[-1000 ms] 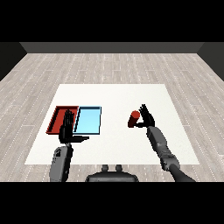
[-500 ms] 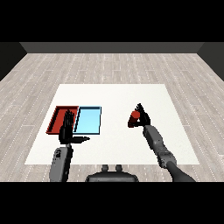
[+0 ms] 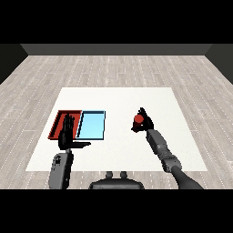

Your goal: Pick the red can and put it in the red box

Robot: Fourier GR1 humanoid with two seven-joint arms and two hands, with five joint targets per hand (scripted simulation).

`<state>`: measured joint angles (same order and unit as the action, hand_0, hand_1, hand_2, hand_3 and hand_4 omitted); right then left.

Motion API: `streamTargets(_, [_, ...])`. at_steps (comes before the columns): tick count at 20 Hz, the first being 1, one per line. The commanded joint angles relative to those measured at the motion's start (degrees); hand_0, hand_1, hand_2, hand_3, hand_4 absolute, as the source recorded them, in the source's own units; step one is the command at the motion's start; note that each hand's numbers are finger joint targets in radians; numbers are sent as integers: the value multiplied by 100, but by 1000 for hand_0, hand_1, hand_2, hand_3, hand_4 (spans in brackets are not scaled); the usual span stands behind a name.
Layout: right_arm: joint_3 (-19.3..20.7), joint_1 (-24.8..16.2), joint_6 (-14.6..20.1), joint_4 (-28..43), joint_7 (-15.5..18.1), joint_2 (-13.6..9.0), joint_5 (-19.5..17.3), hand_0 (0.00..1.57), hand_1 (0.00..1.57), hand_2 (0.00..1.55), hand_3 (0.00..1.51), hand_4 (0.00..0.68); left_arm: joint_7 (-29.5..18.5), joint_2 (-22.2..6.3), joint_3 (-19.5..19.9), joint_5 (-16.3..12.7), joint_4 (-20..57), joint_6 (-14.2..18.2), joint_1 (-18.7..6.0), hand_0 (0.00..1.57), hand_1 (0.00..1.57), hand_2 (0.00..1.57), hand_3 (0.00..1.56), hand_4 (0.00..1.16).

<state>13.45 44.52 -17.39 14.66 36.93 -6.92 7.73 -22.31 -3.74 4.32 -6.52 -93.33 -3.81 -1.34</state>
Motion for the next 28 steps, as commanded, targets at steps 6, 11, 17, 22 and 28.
streamTargets(6, [-133, 36, 929, 161, -176, 392, -163, 0, 0, 0, 0, 0, 191, 84, -103, 70, -254, 100, 109, 0, 0, 0, 0, 0])
streamTargets(11, [84, 356, 1692, -410, -108, 296, -168, 1482, 1482, 1471, 1436, 566, -439, 76, 21, 140, 513, 12, -64, 0, 0, 0, 0, 0])
streamTargets(17, [-66, 49, 1475, -278, 64, 30, -329, 1467, 1467, 1450, 1400, 595, -52, 295, -223, 335, 240, 360, -330, 0, 0, 0, 0, 0])
streamTargets(22, [-174, 105, 1780, -102, 35, 287, -438, 1473, 1473, 1443, 1385, 597, -150, 132, -148, 245, 190, 122, -48, 0, 0, 0, 0, 0])
streamTargets(28, [-251, 310, 1768, 333, -16, 115, -497, 1434, 1434, 1434, 1367, 623, -87, 0, -11, 27, 456, -97, -402, 0, 0, 0, 0, 0])
